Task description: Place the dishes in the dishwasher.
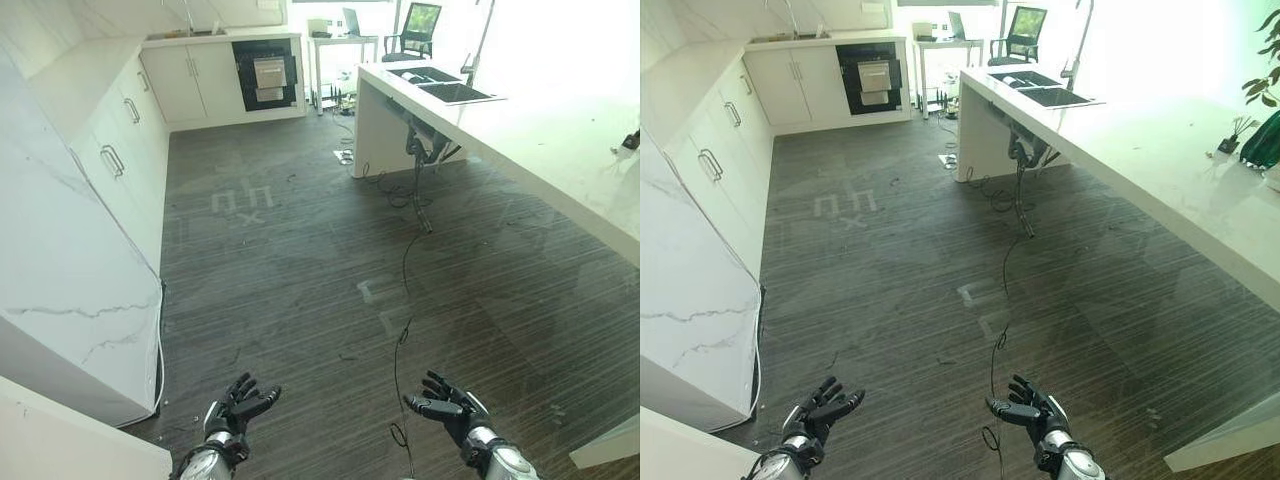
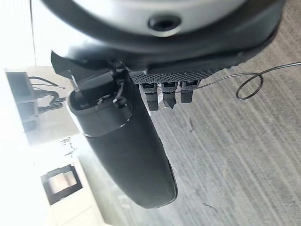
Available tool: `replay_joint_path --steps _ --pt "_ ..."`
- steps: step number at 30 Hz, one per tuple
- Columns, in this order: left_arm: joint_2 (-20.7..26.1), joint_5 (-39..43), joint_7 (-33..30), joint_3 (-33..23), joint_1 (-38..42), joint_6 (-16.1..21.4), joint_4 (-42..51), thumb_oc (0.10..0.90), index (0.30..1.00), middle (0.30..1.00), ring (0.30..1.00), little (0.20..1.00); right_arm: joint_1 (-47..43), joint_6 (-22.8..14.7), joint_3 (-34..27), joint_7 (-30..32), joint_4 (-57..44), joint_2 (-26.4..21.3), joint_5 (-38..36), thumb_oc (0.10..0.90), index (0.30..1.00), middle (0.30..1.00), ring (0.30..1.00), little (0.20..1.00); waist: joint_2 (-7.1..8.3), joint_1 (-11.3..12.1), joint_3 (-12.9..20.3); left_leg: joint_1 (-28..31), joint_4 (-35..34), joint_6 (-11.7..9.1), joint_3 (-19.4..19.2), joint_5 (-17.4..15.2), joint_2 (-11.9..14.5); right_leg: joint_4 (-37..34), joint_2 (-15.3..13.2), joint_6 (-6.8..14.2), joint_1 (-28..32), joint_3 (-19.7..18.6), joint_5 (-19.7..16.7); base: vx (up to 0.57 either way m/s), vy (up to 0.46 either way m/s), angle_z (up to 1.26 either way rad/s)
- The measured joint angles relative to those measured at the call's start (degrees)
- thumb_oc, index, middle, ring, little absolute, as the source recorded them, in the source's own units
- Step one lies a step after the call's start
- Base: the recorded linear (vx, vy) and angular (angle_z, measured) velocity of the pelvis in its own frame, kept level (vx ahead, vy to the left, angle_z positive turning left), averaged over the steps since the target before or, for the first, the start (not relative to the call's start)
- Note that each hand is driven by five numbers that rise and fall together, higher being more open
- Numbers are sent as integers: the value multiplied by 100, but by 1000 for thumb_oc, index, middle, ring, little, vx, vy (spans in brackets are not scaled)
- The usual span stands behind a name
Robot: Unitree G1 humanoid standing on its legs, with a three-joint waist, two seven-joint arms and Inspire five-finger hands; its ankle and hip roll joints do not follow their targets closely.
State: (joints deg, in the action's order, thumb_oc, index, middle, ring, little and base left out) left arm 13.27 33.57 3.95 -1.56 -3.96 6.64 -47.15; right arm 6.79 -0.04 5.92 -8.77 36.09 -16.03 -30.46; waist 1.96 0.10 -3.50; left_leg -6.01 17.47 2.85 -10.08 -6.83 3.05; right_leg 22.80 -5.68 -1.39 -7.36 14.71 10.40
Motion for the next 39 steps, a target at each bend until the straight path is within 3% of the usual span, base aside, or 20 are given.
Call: replay_joint_path --steps 7,8,9,10,11,12,14,17,19,20,21,23,24,25,28,30,32,34,37,39 --pt "-41 240 48 -89 -325 235 502 800 900 900 900 900 0 22 13 -47 -667 -28 112 800 900 900 900 900 192 42 -610 445 -286 -420 -22 308 77 209 171 -252 146 -163 320 145 -192 -1" --pt "30 410 182 -94 -352 290 779 800 900 900 900 900 -20 -70 -14 -56 -835 -63 111 800 900 900 900 900 384 215 -1009 -771 1690 -1100 318 949 50 452 209 -606 9 -498 384 382 38 20" --pt "-5 444 261 -92 -379 365 968 800 900 900 900 900 -75 -125 -3 -62 -879 -135 109 800 900 900 900 900 390 355 -1190 -1456 2132 -1100 383 963 103 490 251 -514 -85 -574 324 487 204 46" --pt "-146 451 263 151 -388 382 966 800 900 900 900 900 -267 -250 6 -67 -655 -233 106 800 900 900 900 900 -207 374 -1395 -2025 1132 -886 252 757 572 269 626 386 38 -285 534 622 312 19" --pt "-194 445 419 212 -800 526 1368 800 900 900 900 900 -407 -156 16 -100 -650 -362 123 800 900 900 900 900 -577 520 -1464 -2496 129 -1007 339 794 1020 1046 388 264 179 -225 1419 624 323 27" --pt "-253 444 374 203 -844 426 1251 800 900 900 900 900 -437 -157 10 -94 -655 -370 119 800 900 900 900 900 -822 490 -1658 -2602 -94 -1072 490 727 1300 1161 777 -193 359 -233 1503 763 429 -33" --pt "-297 434 382 -87 -1019 335 820 800 900 900 900 900 -378 -159 13 -135 -666 -208 121 800 900 900 900 900 -521 677 -1567 -2463 265 -827 583 497 918 1114 580 -86 530 -722 1662 642 379 -76" --pt "-239 437 380 -395 -830 331 667 800 900 900 900 900 -70 -162 -101 -122 -772 -221 122 800 900 900 900 900 -431 632 -1224 -1712 59 -494 510 656 222 100 491 21 1339 -870 1336 441 249 -25" --pt "-163 435 395 -437 -572 346 665 800 900 900 900 900 75 -164 -143 -109 -769 -212 121 800 900 900 900 900 -278 686 -990 -865 -681 -72 759 1064 -360 -197 275 399 1873 -866 1071 502 331 -27" --pt "-63 430 396 -456 -456 341 665 800 900 900 900 900 74 -171 -84 -110 -786 -123 119 800 900 900 900 900 -180 672 -886 -680 -693 63 606 1264 -347 41 215 748 1906 -753 886 528 420 -17" --pt "13 422 402 -480 -277 324 666 800 900 900 900 900 142 -192 -49 -98 -886 47 115 800 900 900 900 900 -59 618 -769 -640 -405 233 586 1028 -487 659 79 1008 1708 -568 525 361 327 7" --pt "68 380 416 -399 54 317 732 800 900 900 900 900 285 -369 -71 -110 -1176 103 114 800 900 900 900 900 -63 446 -793 -532 127 402 607 457 -575 3306 -489 903 582 -258 -924 280 189 34" --pt "211 353 410 -236 156 289 732 800 900 900 900 900 247 -376 -51 -115 -1165 257 114 800 900 900 900 900 -20 306 -761 -313 169 477 594 349 -735 4077 -781 698 -58 -341 -1036 392 127 17" --pt "237 315 403 -184 155 287 850 800 900 900 900 900 147 -378 70 -114 -1169 259 114 800 900 900 900 900 -102 254 -739 -137 48 559 571 232 -733 4001 -703 612 -498 -426 -792 439 24 2" --pt "254 200 301 -18 176 310 1071 800 900 900 900 900 -9 -389 383 -140 -1132 273 109 800 900 900 900 900 -433 120 -790 636 -734 277 700 59 -719 935 -9 476 -975 121 -227 449 -96 4" --pt "243 173 323 -61 180 310 1059 800 900 900 900 900 201 -430 394 -203 -1163 264 100 800 900 900 900 900 -311 11 -840 677 -468 115 500 -443 -811 -856 152 551 -1058 365 -384 422 -151 54" --pt "268 152 332 -136 87 228 989 800 900 900 900 900 420 -483 273 -305 -1144 227 100 800 900 900 900 900 -20 -61 -915 811 -213 412 587 -632 -1294 -752 -225 545 -1782 95 -606 522 -159 62" --pt "256 81 338 -109 -180 160 926 800 900 900 900 900 583 -478 12 -319 -1039 155 100 800 900 900 900 900 -45 -310 -978 1136 -302 408 738 -810 -1451 -636 -298 556 -2434 -195 -716 539 -155 52" --pt "193 -52 352 37 -499 81 939 800 900 900 900 900 690 -447 -141 -316 -1057 -1 101 800 900 900 900 900 -286 -295 -1106 1922 -381 192 590 -921 -1337 -382 -13 -96 -2341 509 -601 504 -222 2" --pt "1 -76 389 80 -556 82 954 800 900 900 900 900 696 -490 -153 -321 -1212 -172 98 800 900 900 900 900 -234 -497 -926 2610 -289 -275 606 -914 -1533 20 212 -603 -1536 786 -427 875 -403 37"
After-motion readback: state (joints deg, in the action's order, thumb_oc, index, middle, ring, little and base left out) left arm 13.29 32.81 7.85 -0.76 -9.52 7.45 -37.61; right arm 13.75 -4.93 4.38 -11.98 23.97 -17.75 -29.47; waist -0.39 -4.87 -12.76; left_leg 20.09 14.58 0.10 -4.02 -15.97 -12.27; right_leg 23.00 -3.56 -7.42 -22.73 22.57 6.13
